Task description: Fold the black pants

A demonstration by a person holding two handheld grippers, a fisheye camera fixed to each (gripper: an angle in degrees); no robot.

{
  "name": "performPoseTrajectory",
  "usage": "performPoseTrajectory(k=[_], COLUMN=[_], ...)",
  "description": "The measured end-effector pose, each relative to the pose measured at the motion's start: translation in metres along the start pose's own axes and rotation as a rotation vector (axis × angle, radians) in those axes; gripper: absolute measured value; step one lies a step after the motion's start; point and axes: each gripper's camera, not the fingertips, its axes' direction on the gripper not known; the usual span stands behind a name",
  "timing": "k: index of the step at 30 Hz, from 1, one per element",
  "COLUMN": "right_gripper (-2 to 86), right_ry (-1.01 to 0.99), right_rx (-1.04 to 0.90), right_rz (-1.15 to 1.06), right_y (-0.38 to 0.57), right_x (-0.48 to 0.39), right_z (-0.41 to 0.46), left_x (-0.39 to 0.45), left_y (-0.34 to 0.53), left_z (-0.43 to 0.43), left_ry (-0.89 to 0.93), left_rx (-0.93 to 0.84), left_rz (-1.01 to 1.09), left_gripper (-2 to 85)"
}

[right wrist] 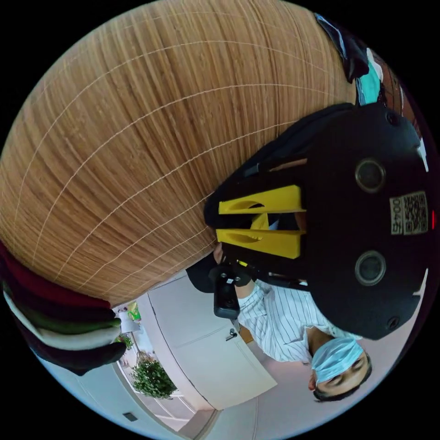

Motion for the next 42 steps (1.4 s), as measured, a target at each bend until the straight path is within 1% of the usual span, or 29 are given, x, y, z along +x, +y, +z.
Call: performPoseTrajectory(k=[2, 4, 9, 12, 14, 15, 17, 18, 20, 21, 23, 24, 25, 27, 28, 29, 30, 31, 33, 35, 36, 38, 39, 41, 42], right_gripper=[6.1, 6.1, 4.7, 0.9, -0.2, -0.3, -0.6, -0.6, -0.7, -0.7, -0.7, -0.7, -0.7, -0.7, -0.6, -0.6, -0.7, -0.6, -0.5, -0.6, -0.6, -0.7, -0.7, -0.7, -0.7], right_ry=[0.086, 0.131, 0.192, 0.227, 0.226, 0.213, 0.152, 0.147, 0.196, 0.223, 0.283, 0.287, 0.304, 0.383, 0.442, 0.494, 0.536, 0.602, 0.540, 0.400, 0.385, 0.307, 0.275, 0.141, 0.112], right_rx=[0.009, 0.023, 0.063, 0.293, 0.574, 0.639, 0.887, 0.939, 1.104, 1.143, 1.273, 1.291, 1.322, 1.362, 1.345, 1.252, 1.258, 1.330, 1.349, 1.372, 1.409, 1.541, 1.556, 1.618, 1.629], right_rz=[-0.004, 0.021, 0.050, 0.087, 0.116, 0.114, 0.163, 0.197, 0.366, 0.414, 0.578, 0.608, 0.633, 0.625, 0.623, 0.630, 0.626, 0.605, 0.611, 0.608, 0.606, 0.604, 0.607, 0.605, 0.603], right_y=[0.007, 0.012, 0.055, 0.126, 0.214, 0.239, 0.342, 0.366, 0.459, 0.480, 0.547, 0.558, 0.575, 0.588, 0.589, 0.583, 0.585, 0.597, 0.619, 0.665, 0.679, 0.733, 0.744, 0.785, 0.794], right_x=[-0.023, -0.031, -0.051, -0.061, -0.063, -0.063, -0.057, -0.054, -0.042, -0.039, -0.030, -0.029, -0.032, -0.042, -0.046, -0.046, -0.048, -0.057, -0.059, -0.063, -0.066, -0.073, -0.073, -0.071, -0.071], right_z=[0.007, 0.017, 0.026, 0.004, -0.003, 0.000, 0.033, 0.046, 0.108, 0.126, 0.192, 0.207, 0.232, 0.260, 0.275, 0.290, 0.298, 0.312, 0.318, 0.320, 0.324, 0.346, 0.352, 0.380, 0.387], left_x=[-0.003, -0.006, -0.005, -0.002, -0.002, -0.002, 0.001, 0.004, 0.032, 0.039, 0.059, 0.061, 0.062, 0.050, 0.034, 0.028, 0.026, 0.025, 0.028, 0.040, 0.043, 0.046, 0.045, 0.036, 0.034], left_y=[0.000, -0.001, -0.006, -0.008, -0.011, -0.011, -0.015, -0.017, -0.030, -0.035, -0.056, -0.062, -0.074, -0.087, -0.088, -0.093, -0.097, -0.103, -0.111, -0.115, -0.114, -0.097, -0.090, -0.057, -0.049], left_z=[0.006, 0.011, 0.028, 0.038, 0.046, 0.048, 0.054, 0.053, 0.043, 0.039, 0.041, 0.049, 0.072, 0.123, 0.159, 0.165, 0.167, 0.173, 0.172, 0.134, 0.123, 0.084, 0.076, 0.042, 0.035], left_ry=[-0.004, -0.005, -0.023, -0.045, -0.055, -0.058, -0.086, -0.105, -0.205, -0.217, -0.224, -0.240, -0.299, -0.433, -0.530, -0.526, -0.524, -0.525, -0.517, -0.508, -0.506, -0.561, -0.571, -0.529, -0.510], left_rx=[-0.004, -0.013, -0.038, -0.045, -0.048, -0.047, -0.040, -0.035, -0.001, 0.017, 0.090, 0.086, 0.045, -0.095, -0.230, -0.217, -0.221, -0.242, -0.249, -0.141, -0.111, -0.069, -0.068, -0.041, -0.031], left_rz=[-0.008, -0.015, -0.008, -0.002, -0.007, -0.009, -0.012, -0.008, 0.036, 0.040, 0.032, 0.025, -0.004, -0.029, -0.060, -0.069, -0.077, -0.077, -0.066, -0.092, -0.098, -0.127, -0.136, -0.186, -0.197], left_gripper=[0.1, 0.1, 0.1, 0.1, 0.1, 0.1, 0.1, 0.1, 0.1, 0.1, 0.1, 0.1, 0.1, 0.1, 0.2, 0.2, 0.2, 0.3, 0.5, 1.0, 1.2, 2.9, 3.6, 7.9, 8.9])
